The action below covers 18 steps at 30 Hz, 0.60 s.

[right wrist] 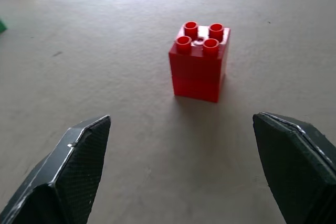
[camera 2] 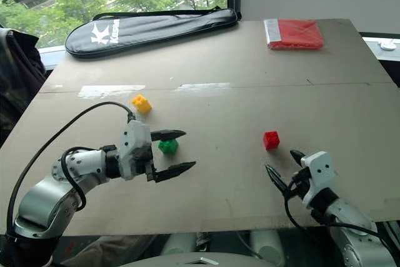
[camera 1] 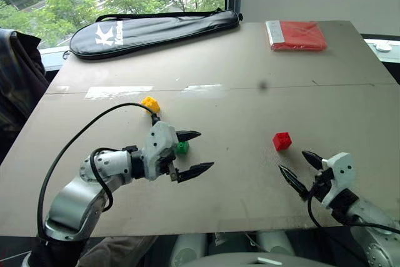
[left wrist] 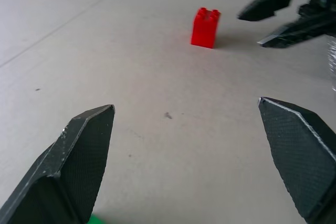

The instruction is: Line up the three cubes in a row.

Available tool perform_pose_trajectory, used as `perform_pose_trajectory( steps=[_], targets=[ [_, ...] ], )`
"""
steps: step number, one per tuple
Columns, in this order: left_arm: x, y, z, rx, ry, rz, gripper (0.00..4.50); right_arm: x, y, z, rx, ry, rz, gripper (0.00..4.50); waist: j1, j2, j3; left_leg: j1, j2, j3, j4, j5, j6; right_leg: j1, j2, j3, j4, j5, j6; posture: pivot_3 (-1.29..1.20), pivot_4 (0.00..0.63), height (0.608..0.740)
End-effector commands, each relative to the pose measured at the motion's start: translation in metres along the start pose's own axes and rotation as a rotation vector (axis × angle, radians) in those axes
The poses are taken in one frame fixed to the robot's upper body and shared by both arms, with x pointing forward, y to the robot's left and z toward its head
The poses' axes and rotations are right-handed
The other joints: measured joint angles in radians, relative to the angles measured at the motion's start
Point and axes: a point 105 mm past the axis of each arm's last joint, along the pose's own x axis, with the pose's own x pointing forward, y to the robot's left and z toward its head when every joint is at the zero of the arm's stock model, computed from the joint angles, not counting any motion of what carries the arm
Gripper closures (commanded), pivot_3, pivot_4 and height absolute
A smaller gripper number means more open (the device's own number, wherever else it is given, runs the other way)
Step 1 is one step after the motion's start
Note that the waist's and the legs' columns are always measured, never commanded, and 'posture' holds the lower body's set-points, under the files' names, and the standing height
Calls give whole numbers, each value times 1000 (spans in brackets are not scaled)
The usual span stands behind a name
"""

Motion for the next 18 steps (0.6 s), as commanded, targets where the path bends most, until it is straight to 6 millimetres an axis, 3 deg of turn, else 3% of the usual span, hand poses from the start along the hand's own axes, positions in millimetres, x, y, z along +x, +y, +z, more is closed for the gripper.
perform_pose_trajectory(
  steps=[1,5,10,18],
  targets=[
    [-7,4,8,59,-53,130,0,-8,-2,10,-88,-56,75,42,2,-1,0,0,0,0,0,0,0,0,0,0,0,0,0,0,150,700],
    [-14,-2,-9,46,-54,349,0,-18,-12,11,-138,-88,172,42,2,-3,1,1,0,3,2,0,0,2,-1,3,-1,-1,0,0,150,700],
    [-16,1,-32,17,-6,546,0,-23,-10,29,-133,-247,298,42,21,-4,2,1,0,0,3,0,0,2,0,1,0,0,-1,0,150,700],
    [13,4,-58,-82,66,578,0,-24,-17,32,-188,-251,349,42,28,-4,2,1,0,1,4,0,0,4,0,0,0,2,-2,0,150,700]
  ],
)
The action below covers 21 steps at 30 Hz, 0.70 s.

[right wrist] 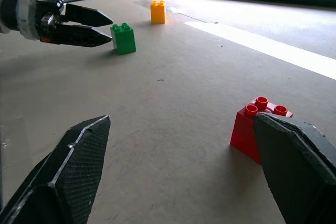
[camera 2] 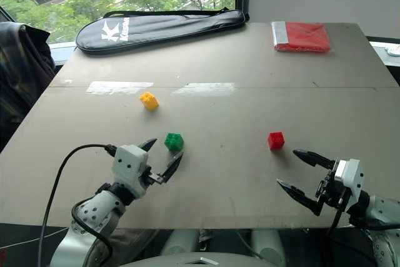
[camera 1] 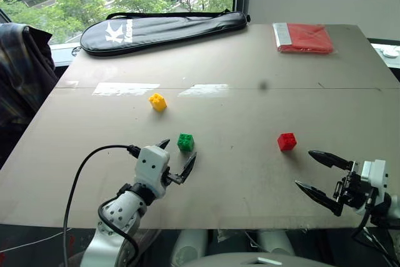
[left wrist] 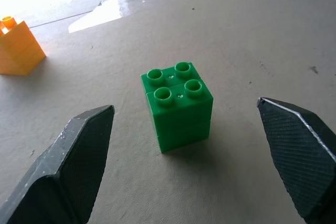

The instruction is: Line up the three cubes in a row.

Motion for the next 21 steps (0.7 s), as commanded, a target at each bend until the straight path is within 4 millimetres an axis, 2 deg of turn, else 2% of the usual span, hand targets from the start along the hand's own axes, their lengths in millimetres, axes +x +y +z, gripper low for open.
perform_pose_trajectory(
  steps=[1,9,12,13,14,17,21],
  targets=[
    [10,-1,-4,-10,24,25,0,-3,-3,10,-51,-18,7,42,-1,0,0,0,0,0,0,0,0,0,0,0,0,2,1,0,150,700],
    [18,-6,-23,-44,104,46,0,-3,-1,15,-57,-11,9,42,0,1,-1,0,0,0,0,0,0,0,0,0,0,3,1,0,150,700],
    [17,-4,-25,-44,111,67,845,-4,-1,16,-58,-7,12,0,0,2,-1,0,0,1,0,0,0,0,-1,1,0,3,3,0,150,700],
    [17,-4,-25,-41,113,72,1267,-4,-1,16,-58,-7,12,0,0,3,-2,0,0,1,0,0,0,0,-1,1,0,2,3,0,150,700],
    [17,-3,-26,-34,119,79,1886,-3,-1,17,-58,-8,12,0,0,3,-2,0,0,0,0,0,0,0,0,1,0,2,3,0,150,700],
    [17,-1,-28,-25,134,90,3155,-3,0,17,-57,-11,11,0,0,5,-3,0,0,0,0,0,0,0,0,1,0,2,3,0,150,700],
    [19,-4,-23,-4,108,31,3219,-3,1,18,-50,-18,8,0,0,5,-3,0,0,1,0,0,0,0,0,1,0,2,4,0,150,700]
  ],
)
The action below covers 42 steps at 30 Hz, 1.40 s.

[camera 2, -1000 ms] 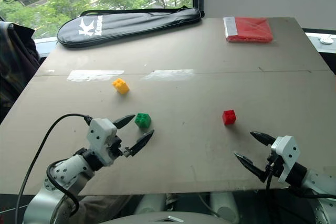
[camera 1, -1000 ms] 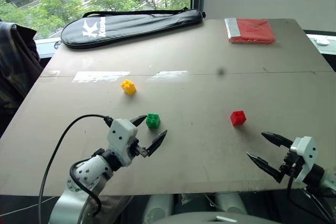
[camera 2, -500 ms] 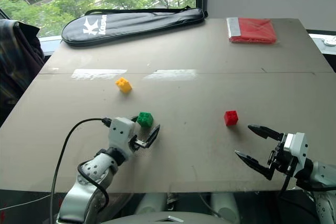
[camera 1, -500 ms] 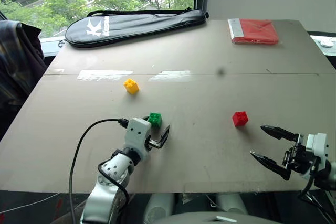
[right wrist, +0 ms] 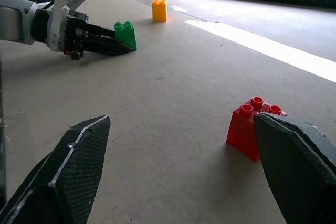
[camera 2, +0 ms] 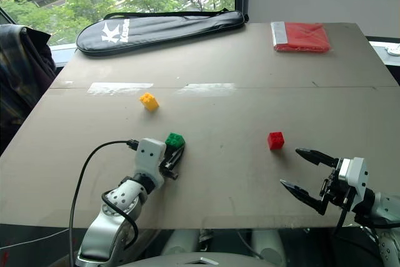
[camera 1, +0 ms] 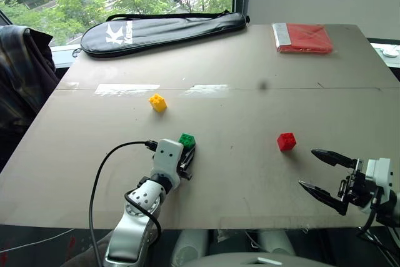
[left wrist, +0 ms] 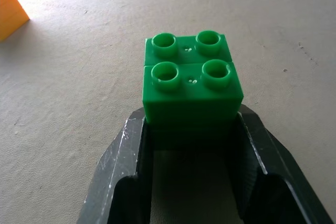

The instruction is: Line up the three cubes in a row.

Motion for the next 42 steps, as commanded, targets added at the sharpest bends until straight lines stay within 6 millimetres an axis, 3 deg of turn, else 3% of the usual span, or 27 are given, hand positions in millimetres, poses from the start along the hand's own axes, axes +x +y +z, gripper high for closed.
perform_pose_trajectory(
  steps=[1,3,8,17,27,34,42],
  targets=[
    [1,-6,-3,36,3,-91,3220,-2,-1,11,-28,-29,-6,0,0,0,0,0,0,0,0,0,0,0,0,0,0,0,0,0,150,700],
    [3,-10,2,36,-22,-161,3220,-3,0,10,-11,-26,-6,0,1,0,0,0,0,0,0,0,0,0,0,-1,0,0,0,0,150,700],
    [18,-36,23,127,-128,-587,3220,-2,-2,7,61,-7,-29,0,2,0,0,-1,-1,1,1,0,0,0,0,-2,0,0,-5,0,150,700],
    [59,-73,42,317,-140,-1137,3220,-14,5,-4,87,49,-67,0,-1,-1,1,-3,-5,2,2,0,0,0,1,-3,0,2,-3,0,150,700],
    [96,-103,46,414,-92,-1263,3220,-17,15,-2,109,28,-149,0,-2,-3,2,-3,-5,2,2,0,0,-1,1,-3,-1,2,-2,0,150,700],
    [102,-117,46,437,-102,-1267,3220,-18,13,-4,103,35,-182,0,-1,-4,2,-3,-6,2,2,0,0,-1,0,-3,-1,2,0,0,150,700],
    [107,-117,45,441,-77,-1244,3220,-15,10,-7,84,46,-192,0,0,-3,2,-3,-6,2,2,0,1,0,0,-3,0,1,2,0,150,700]
  ],
)
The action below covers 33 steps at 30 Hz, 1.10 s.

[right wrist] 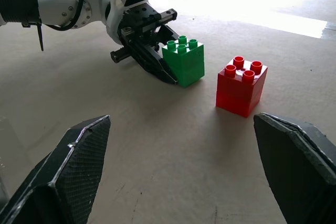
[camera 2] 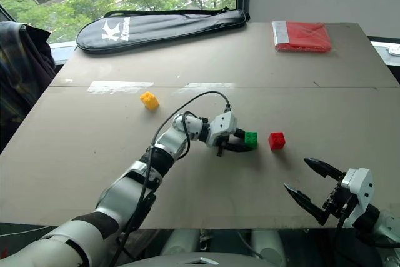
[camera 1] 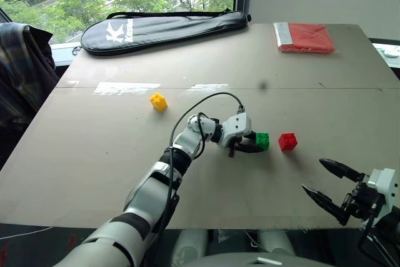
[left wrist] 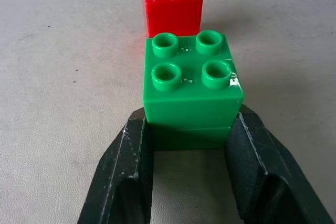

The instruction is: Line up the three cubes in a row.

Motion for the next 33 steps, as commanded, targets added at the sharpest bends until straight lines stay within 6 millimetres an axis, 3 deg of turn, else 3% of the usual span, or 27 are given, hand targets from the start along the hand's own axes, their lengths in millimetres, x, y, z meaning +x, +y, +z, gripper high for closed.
perform_pose_trajectory(
  steps=[1,5,7,12,21,28,33],
  targets=[
    [2,-2,-6,-7,34,-9,3220,0,-1,6,-31,-17,-6,0,0,0,0,0,0,0,0,0,0,0,0,0,0,0,0,0,150,700],
    [2,-5,-6,-21,23,-23,3220,0,0,5,-31,-17,-5,0,0,0,0,0,0,0,0,0,0,0,0,0,0,0,0,0,150,700],
    [1,-5,-6,-33,23,-30,2155,0,-1,5,-29,-16,-5,0,0,0,0,0,0,0,0,0,0,0,0,0,0,0,-1,0,150,700],
    [-1,-2,-9,-18,43,0,73,0,-1,3,-25,-13,-8,0,-1,0,0,0,0,0,0,0,0,0,0,0,0,1,-1,0,150,700],
    [-24,3,1,-67,-48,153,73,2,-1,2,-18,-19,-5,0,-16,0,0,1,2,-2,0,0,0,0,1,1,1,1,-1,0,150,700],
    [-7,-13,8,-104,-95,198,73,6,-4,3,-23,-22,9,0,-12,1,0,1,2,-3,0,0,0,0,0,2,1,2,-3,0,150,700],
    [-6,-18,9,-145,-116,227,73,6,-4,3,-23,-24,9,0,-3,1,0,1,2,-3,0,0,0,0,0,2,1,2,-3,0,150,700]
  ],
)
